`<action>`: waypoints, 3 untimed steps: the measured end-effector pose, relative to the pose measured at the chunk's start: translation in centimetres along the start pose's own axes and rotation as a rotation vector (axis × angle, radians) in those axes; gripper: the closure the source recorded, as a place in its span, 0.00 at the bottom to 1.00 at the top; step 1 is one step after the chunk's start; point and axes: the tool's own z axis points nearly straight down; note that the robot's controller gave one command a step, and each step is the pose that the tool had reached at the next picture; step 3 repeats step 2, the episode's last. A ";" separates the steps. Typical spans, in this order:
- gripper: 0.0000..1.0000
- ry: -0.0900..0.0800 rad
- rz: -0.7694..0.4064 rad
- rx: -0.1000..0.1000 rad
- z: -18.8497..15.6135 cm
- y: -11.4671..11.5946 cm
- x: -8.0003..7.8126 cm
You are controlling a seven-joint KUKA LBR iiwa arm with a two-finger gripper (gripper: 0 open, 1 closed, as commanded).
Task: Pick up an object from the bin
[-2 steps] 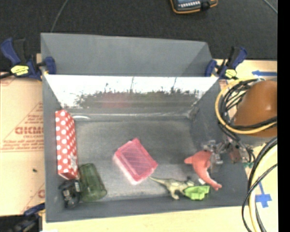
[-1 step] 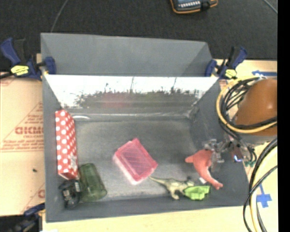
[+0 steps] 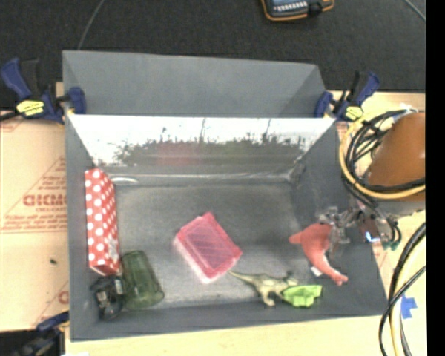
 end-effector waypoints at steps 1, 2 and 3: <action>1.00 -0.001 -0.001 0.001 -0.8 0.0 0.0; 1.00 -0.004 0.001 0.002 -4.9 -0.2 -0.1; 1.00 -0.004 0.001 0.002 -4.9 -0.2 -0.1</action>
Offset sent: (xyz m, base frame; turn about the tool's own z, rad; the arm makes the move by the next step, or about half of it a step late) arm -0.0005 -0.0001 0.0481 -0.0002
